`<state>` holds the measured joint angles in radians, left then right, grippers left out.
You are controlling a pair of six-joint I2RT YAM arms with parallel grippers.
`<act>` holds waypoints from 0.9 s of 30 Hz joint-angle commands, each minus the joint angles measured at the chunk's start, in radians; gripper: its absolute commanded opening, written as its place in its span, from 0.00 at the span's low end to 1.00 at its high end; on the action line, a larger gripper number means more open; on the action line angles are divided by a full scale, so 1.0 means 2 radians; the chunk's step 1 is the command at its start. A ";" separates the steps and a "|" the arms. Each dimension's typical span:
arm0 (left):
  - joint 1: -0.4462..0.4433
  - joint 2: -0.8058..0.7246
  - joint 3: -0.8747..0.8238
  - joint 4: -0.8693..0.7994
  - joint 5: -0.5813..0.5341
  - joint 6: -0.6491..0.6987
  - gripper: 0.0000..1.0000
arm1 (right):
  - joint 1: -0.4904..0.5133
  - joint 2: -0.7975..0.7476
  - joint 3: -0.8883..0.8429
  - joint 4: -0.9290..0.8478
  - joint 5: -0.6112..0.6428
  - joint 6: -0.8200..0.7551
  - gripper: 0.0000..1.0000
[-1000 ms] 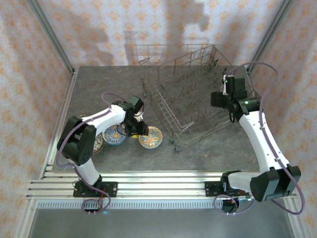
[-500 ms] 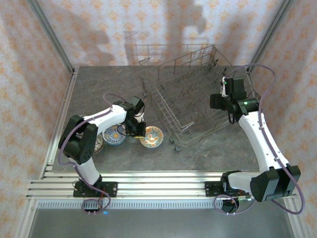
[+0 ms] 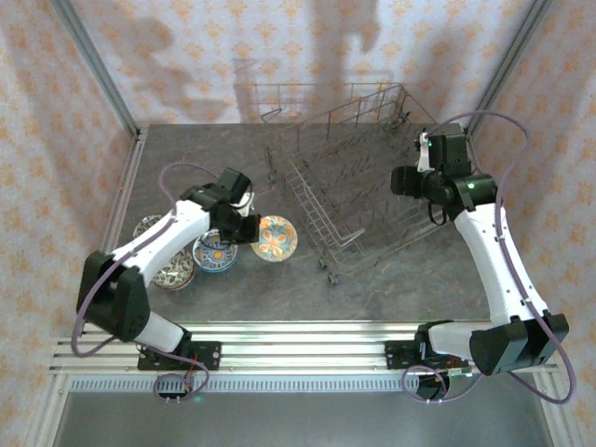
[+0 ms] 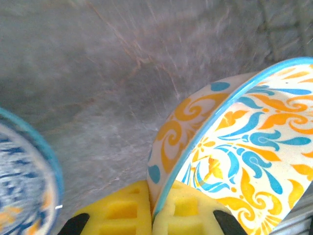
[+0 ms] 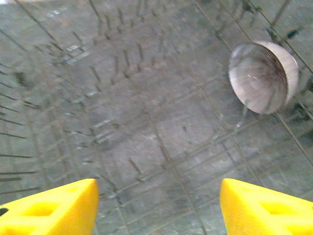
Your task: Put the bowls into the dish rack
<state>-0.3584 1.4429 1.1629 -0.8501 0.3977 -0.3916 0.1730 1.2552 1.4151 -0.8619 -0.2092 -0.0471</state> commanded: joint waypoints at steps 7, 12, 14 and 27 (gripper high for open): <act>0.017 -0.033 0.217 -0.042 -0.091 -0.001 0.00 | 0.101 0.061 0.145 -0.032 -0.082 0.028 0.62; -0.005 -0.005 0.300 -0.028 -0.119 -0.004 0.00 | 0.145 0.076 0.188 -0.001 -0.121 0.050 0.56; -0.017 0.008 0.324 -0.026 -0.121 -0.005 0.00 | 0.161 0.076 0.190 0.018 -0.139 0.057 0.53; -0.067 0.016 0.347 0.009 -0.108 -0.020 0.00 | 0.205 0.072 0.138 0.098 -0.097 0.069 0.39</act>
<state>-0.4805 1.5208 1.8191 -0.9169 0.1829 -0.4065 0.5827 1.4105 1.7195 -0.7429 -0.4667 0.0624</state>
